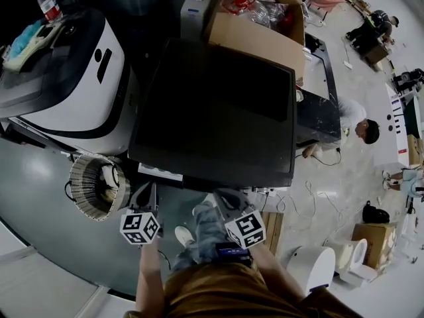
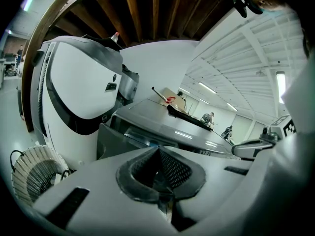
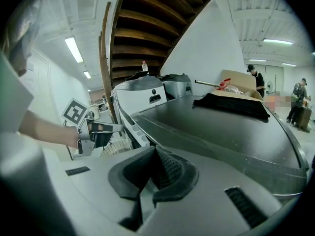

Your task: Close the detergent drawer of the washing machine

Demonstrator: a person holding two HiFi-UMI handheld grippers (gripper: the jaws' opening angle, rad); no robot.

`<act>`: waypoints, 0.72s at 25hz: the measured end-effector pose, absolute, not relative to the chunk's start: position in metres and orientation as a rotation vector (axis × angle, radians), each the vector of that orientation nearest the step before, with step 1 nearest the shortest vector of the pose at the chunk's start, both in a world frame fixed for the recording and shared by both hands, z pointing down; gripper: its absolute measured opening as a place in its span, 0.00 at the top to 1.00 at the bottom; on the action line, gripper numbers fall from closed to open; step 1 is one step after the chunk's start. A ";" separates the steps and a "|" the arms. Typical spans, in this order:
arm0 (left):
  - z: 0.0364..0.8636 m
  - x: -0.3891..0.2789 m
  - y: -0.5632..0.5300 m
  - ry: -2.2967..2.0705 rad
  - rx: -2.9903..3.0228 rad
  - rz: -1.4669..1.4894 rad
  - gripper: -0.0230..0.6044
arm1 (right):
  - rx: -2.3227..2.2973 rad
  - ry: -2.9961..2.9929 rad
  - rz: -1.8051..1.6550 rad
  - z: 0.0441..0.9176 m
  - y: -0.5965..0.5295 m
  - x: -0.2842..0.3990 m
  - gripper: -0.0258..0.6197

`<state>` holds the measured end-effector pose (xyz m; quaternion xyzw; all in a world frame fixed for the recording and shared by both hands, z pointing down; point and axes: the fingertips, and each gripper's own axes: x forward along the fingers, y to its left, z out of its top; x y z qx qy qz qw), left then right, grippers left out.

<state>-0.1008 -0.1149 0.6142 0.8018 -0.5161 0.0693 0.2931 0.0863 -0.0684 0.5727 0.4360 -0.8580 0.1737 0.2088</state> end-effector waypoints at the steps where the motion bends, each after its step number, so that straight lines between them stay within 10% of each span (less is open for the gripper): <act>1: 0.614 -0.100 -0.116 -1.374 2.136 0.185 0.93 | 1.214 -2.386 0.482 0.572 -0.069 0.087 0.94; 18: 0.614 -0.096 -0.130 -1.363 2.141 0.170 0.93 | 1.211 -2.386 0.484 0.572 -0.073 0.086 0.94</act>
